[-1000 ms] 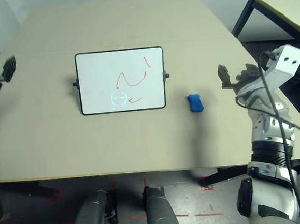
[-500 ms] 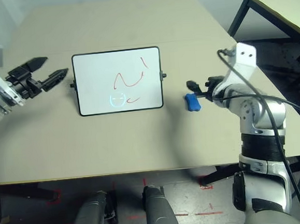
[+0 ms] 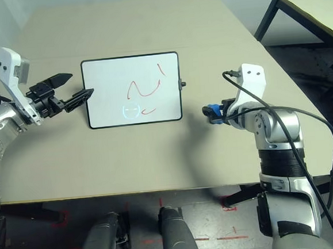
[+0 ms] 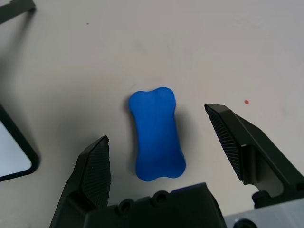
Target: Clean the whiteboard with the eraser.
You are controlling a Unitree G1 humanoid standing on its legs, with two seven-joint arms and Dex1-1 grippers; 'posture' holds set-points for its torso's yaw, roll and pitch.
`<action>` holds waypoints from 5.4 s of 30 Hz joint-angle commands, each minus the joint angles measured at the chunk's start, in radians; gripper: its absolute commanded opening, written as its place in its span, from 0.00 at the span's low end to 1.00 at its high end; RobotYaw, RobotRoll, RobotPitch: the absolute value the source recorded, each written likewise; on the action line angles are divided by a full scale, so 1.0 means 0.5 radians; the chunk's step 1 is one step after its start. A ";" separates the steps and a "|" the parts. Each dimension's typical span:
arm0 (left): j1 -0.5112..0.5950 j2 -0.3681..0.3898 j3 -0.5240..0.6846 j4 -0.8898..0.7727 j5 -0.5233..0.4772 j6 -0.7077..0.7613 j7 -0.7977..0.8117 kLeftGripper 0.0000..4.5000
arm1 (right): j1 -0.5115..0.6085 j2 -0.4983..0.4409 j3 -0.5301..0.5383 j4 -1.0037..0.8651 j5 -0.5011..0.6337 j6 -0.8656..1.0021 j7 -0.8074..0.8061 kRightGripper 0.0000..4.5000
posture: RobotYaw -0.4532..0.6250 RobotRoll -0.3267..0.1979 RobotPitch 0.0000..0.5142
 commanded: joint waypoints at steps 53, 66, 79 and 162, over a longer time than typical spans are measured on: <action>-0.049 -0.113 -0.024 0.091 0.102 -0.071 -0.029 1.00 | -0.676 0.564 0.306 0.013 -0.181 -0.585 0.095 0.19 | 0.43 0.62 0.26; -0.009 -0.114 0.002 0.066 0.106 -0.066 -0.026 1.00 | -0.693 0.669 0.428 0.545 -0.401 -1.052 0.090 0.19 | 0.46 0.62 0.29; -0.021 -0.115 0.007 0.079 0.108 -0.073 -0.024 1.00 | -0.630 0.675 0.408 0.713 -0.515 -1.173 0.059 0.19 | 0.46 0.62 0.29; -0.091 -0.169 -0.039 0.086 0.116 -0.053 -0.003 1.00 | -0.450 1.017 0.367 0.683 -0.530 -1.260 0.003 0.19 | 0.45 0.62 0.29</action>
